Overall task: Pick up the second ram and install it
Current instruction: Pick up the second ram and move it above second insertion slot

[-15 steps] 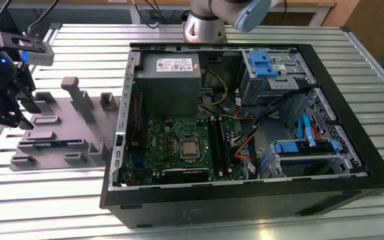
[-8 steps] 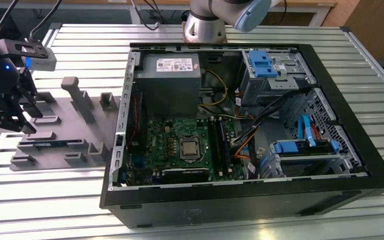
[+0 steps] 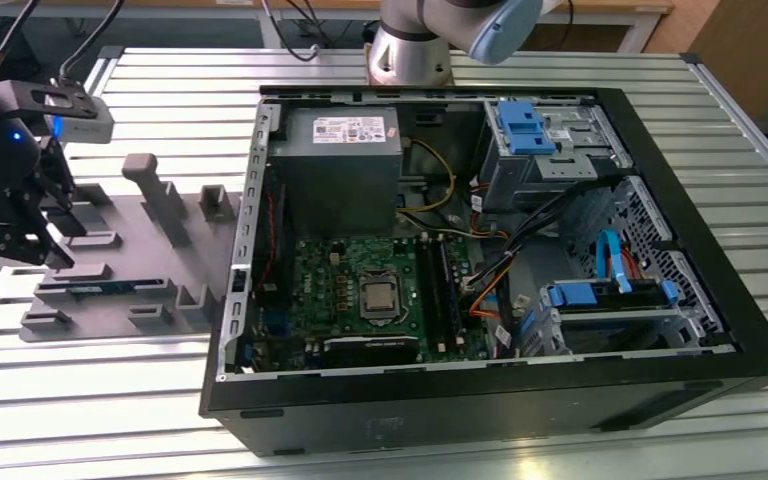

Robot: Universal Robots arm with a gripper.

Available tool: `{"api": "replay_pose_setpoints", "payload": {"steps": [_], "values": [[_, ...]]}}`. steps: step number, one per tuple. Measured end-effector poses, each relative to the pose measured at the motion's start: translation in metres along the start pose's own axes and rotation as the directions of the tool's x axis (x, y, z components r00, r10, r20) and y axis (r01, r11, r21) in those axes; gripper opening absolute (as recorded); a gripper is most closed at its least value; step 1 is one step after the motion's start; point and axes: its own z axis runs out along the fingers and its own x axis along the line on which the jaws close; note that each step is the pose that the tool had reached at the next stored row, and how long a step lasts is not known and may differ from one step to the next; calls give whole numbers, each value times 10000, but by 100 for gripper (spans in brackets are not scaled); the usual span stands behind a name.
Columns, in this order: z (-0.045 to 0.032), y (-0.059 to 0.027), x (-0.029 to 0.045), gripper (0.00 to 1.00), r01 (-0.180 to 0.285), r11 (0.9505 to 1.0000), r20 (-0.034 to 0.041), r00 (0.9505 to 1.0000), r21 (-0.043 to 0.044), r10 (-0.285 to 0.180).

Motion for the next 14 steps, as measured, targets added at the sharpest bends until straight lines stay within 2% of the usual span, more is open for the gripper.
{"api": "replay_pose_setpoints", "payload": {"steps": [6,14], "values": [[79,-2,2,46,1,10000,-3,10000,-2,-1],[204,-6,4,46,-1,10000,-53,10000,-2,1]]}}
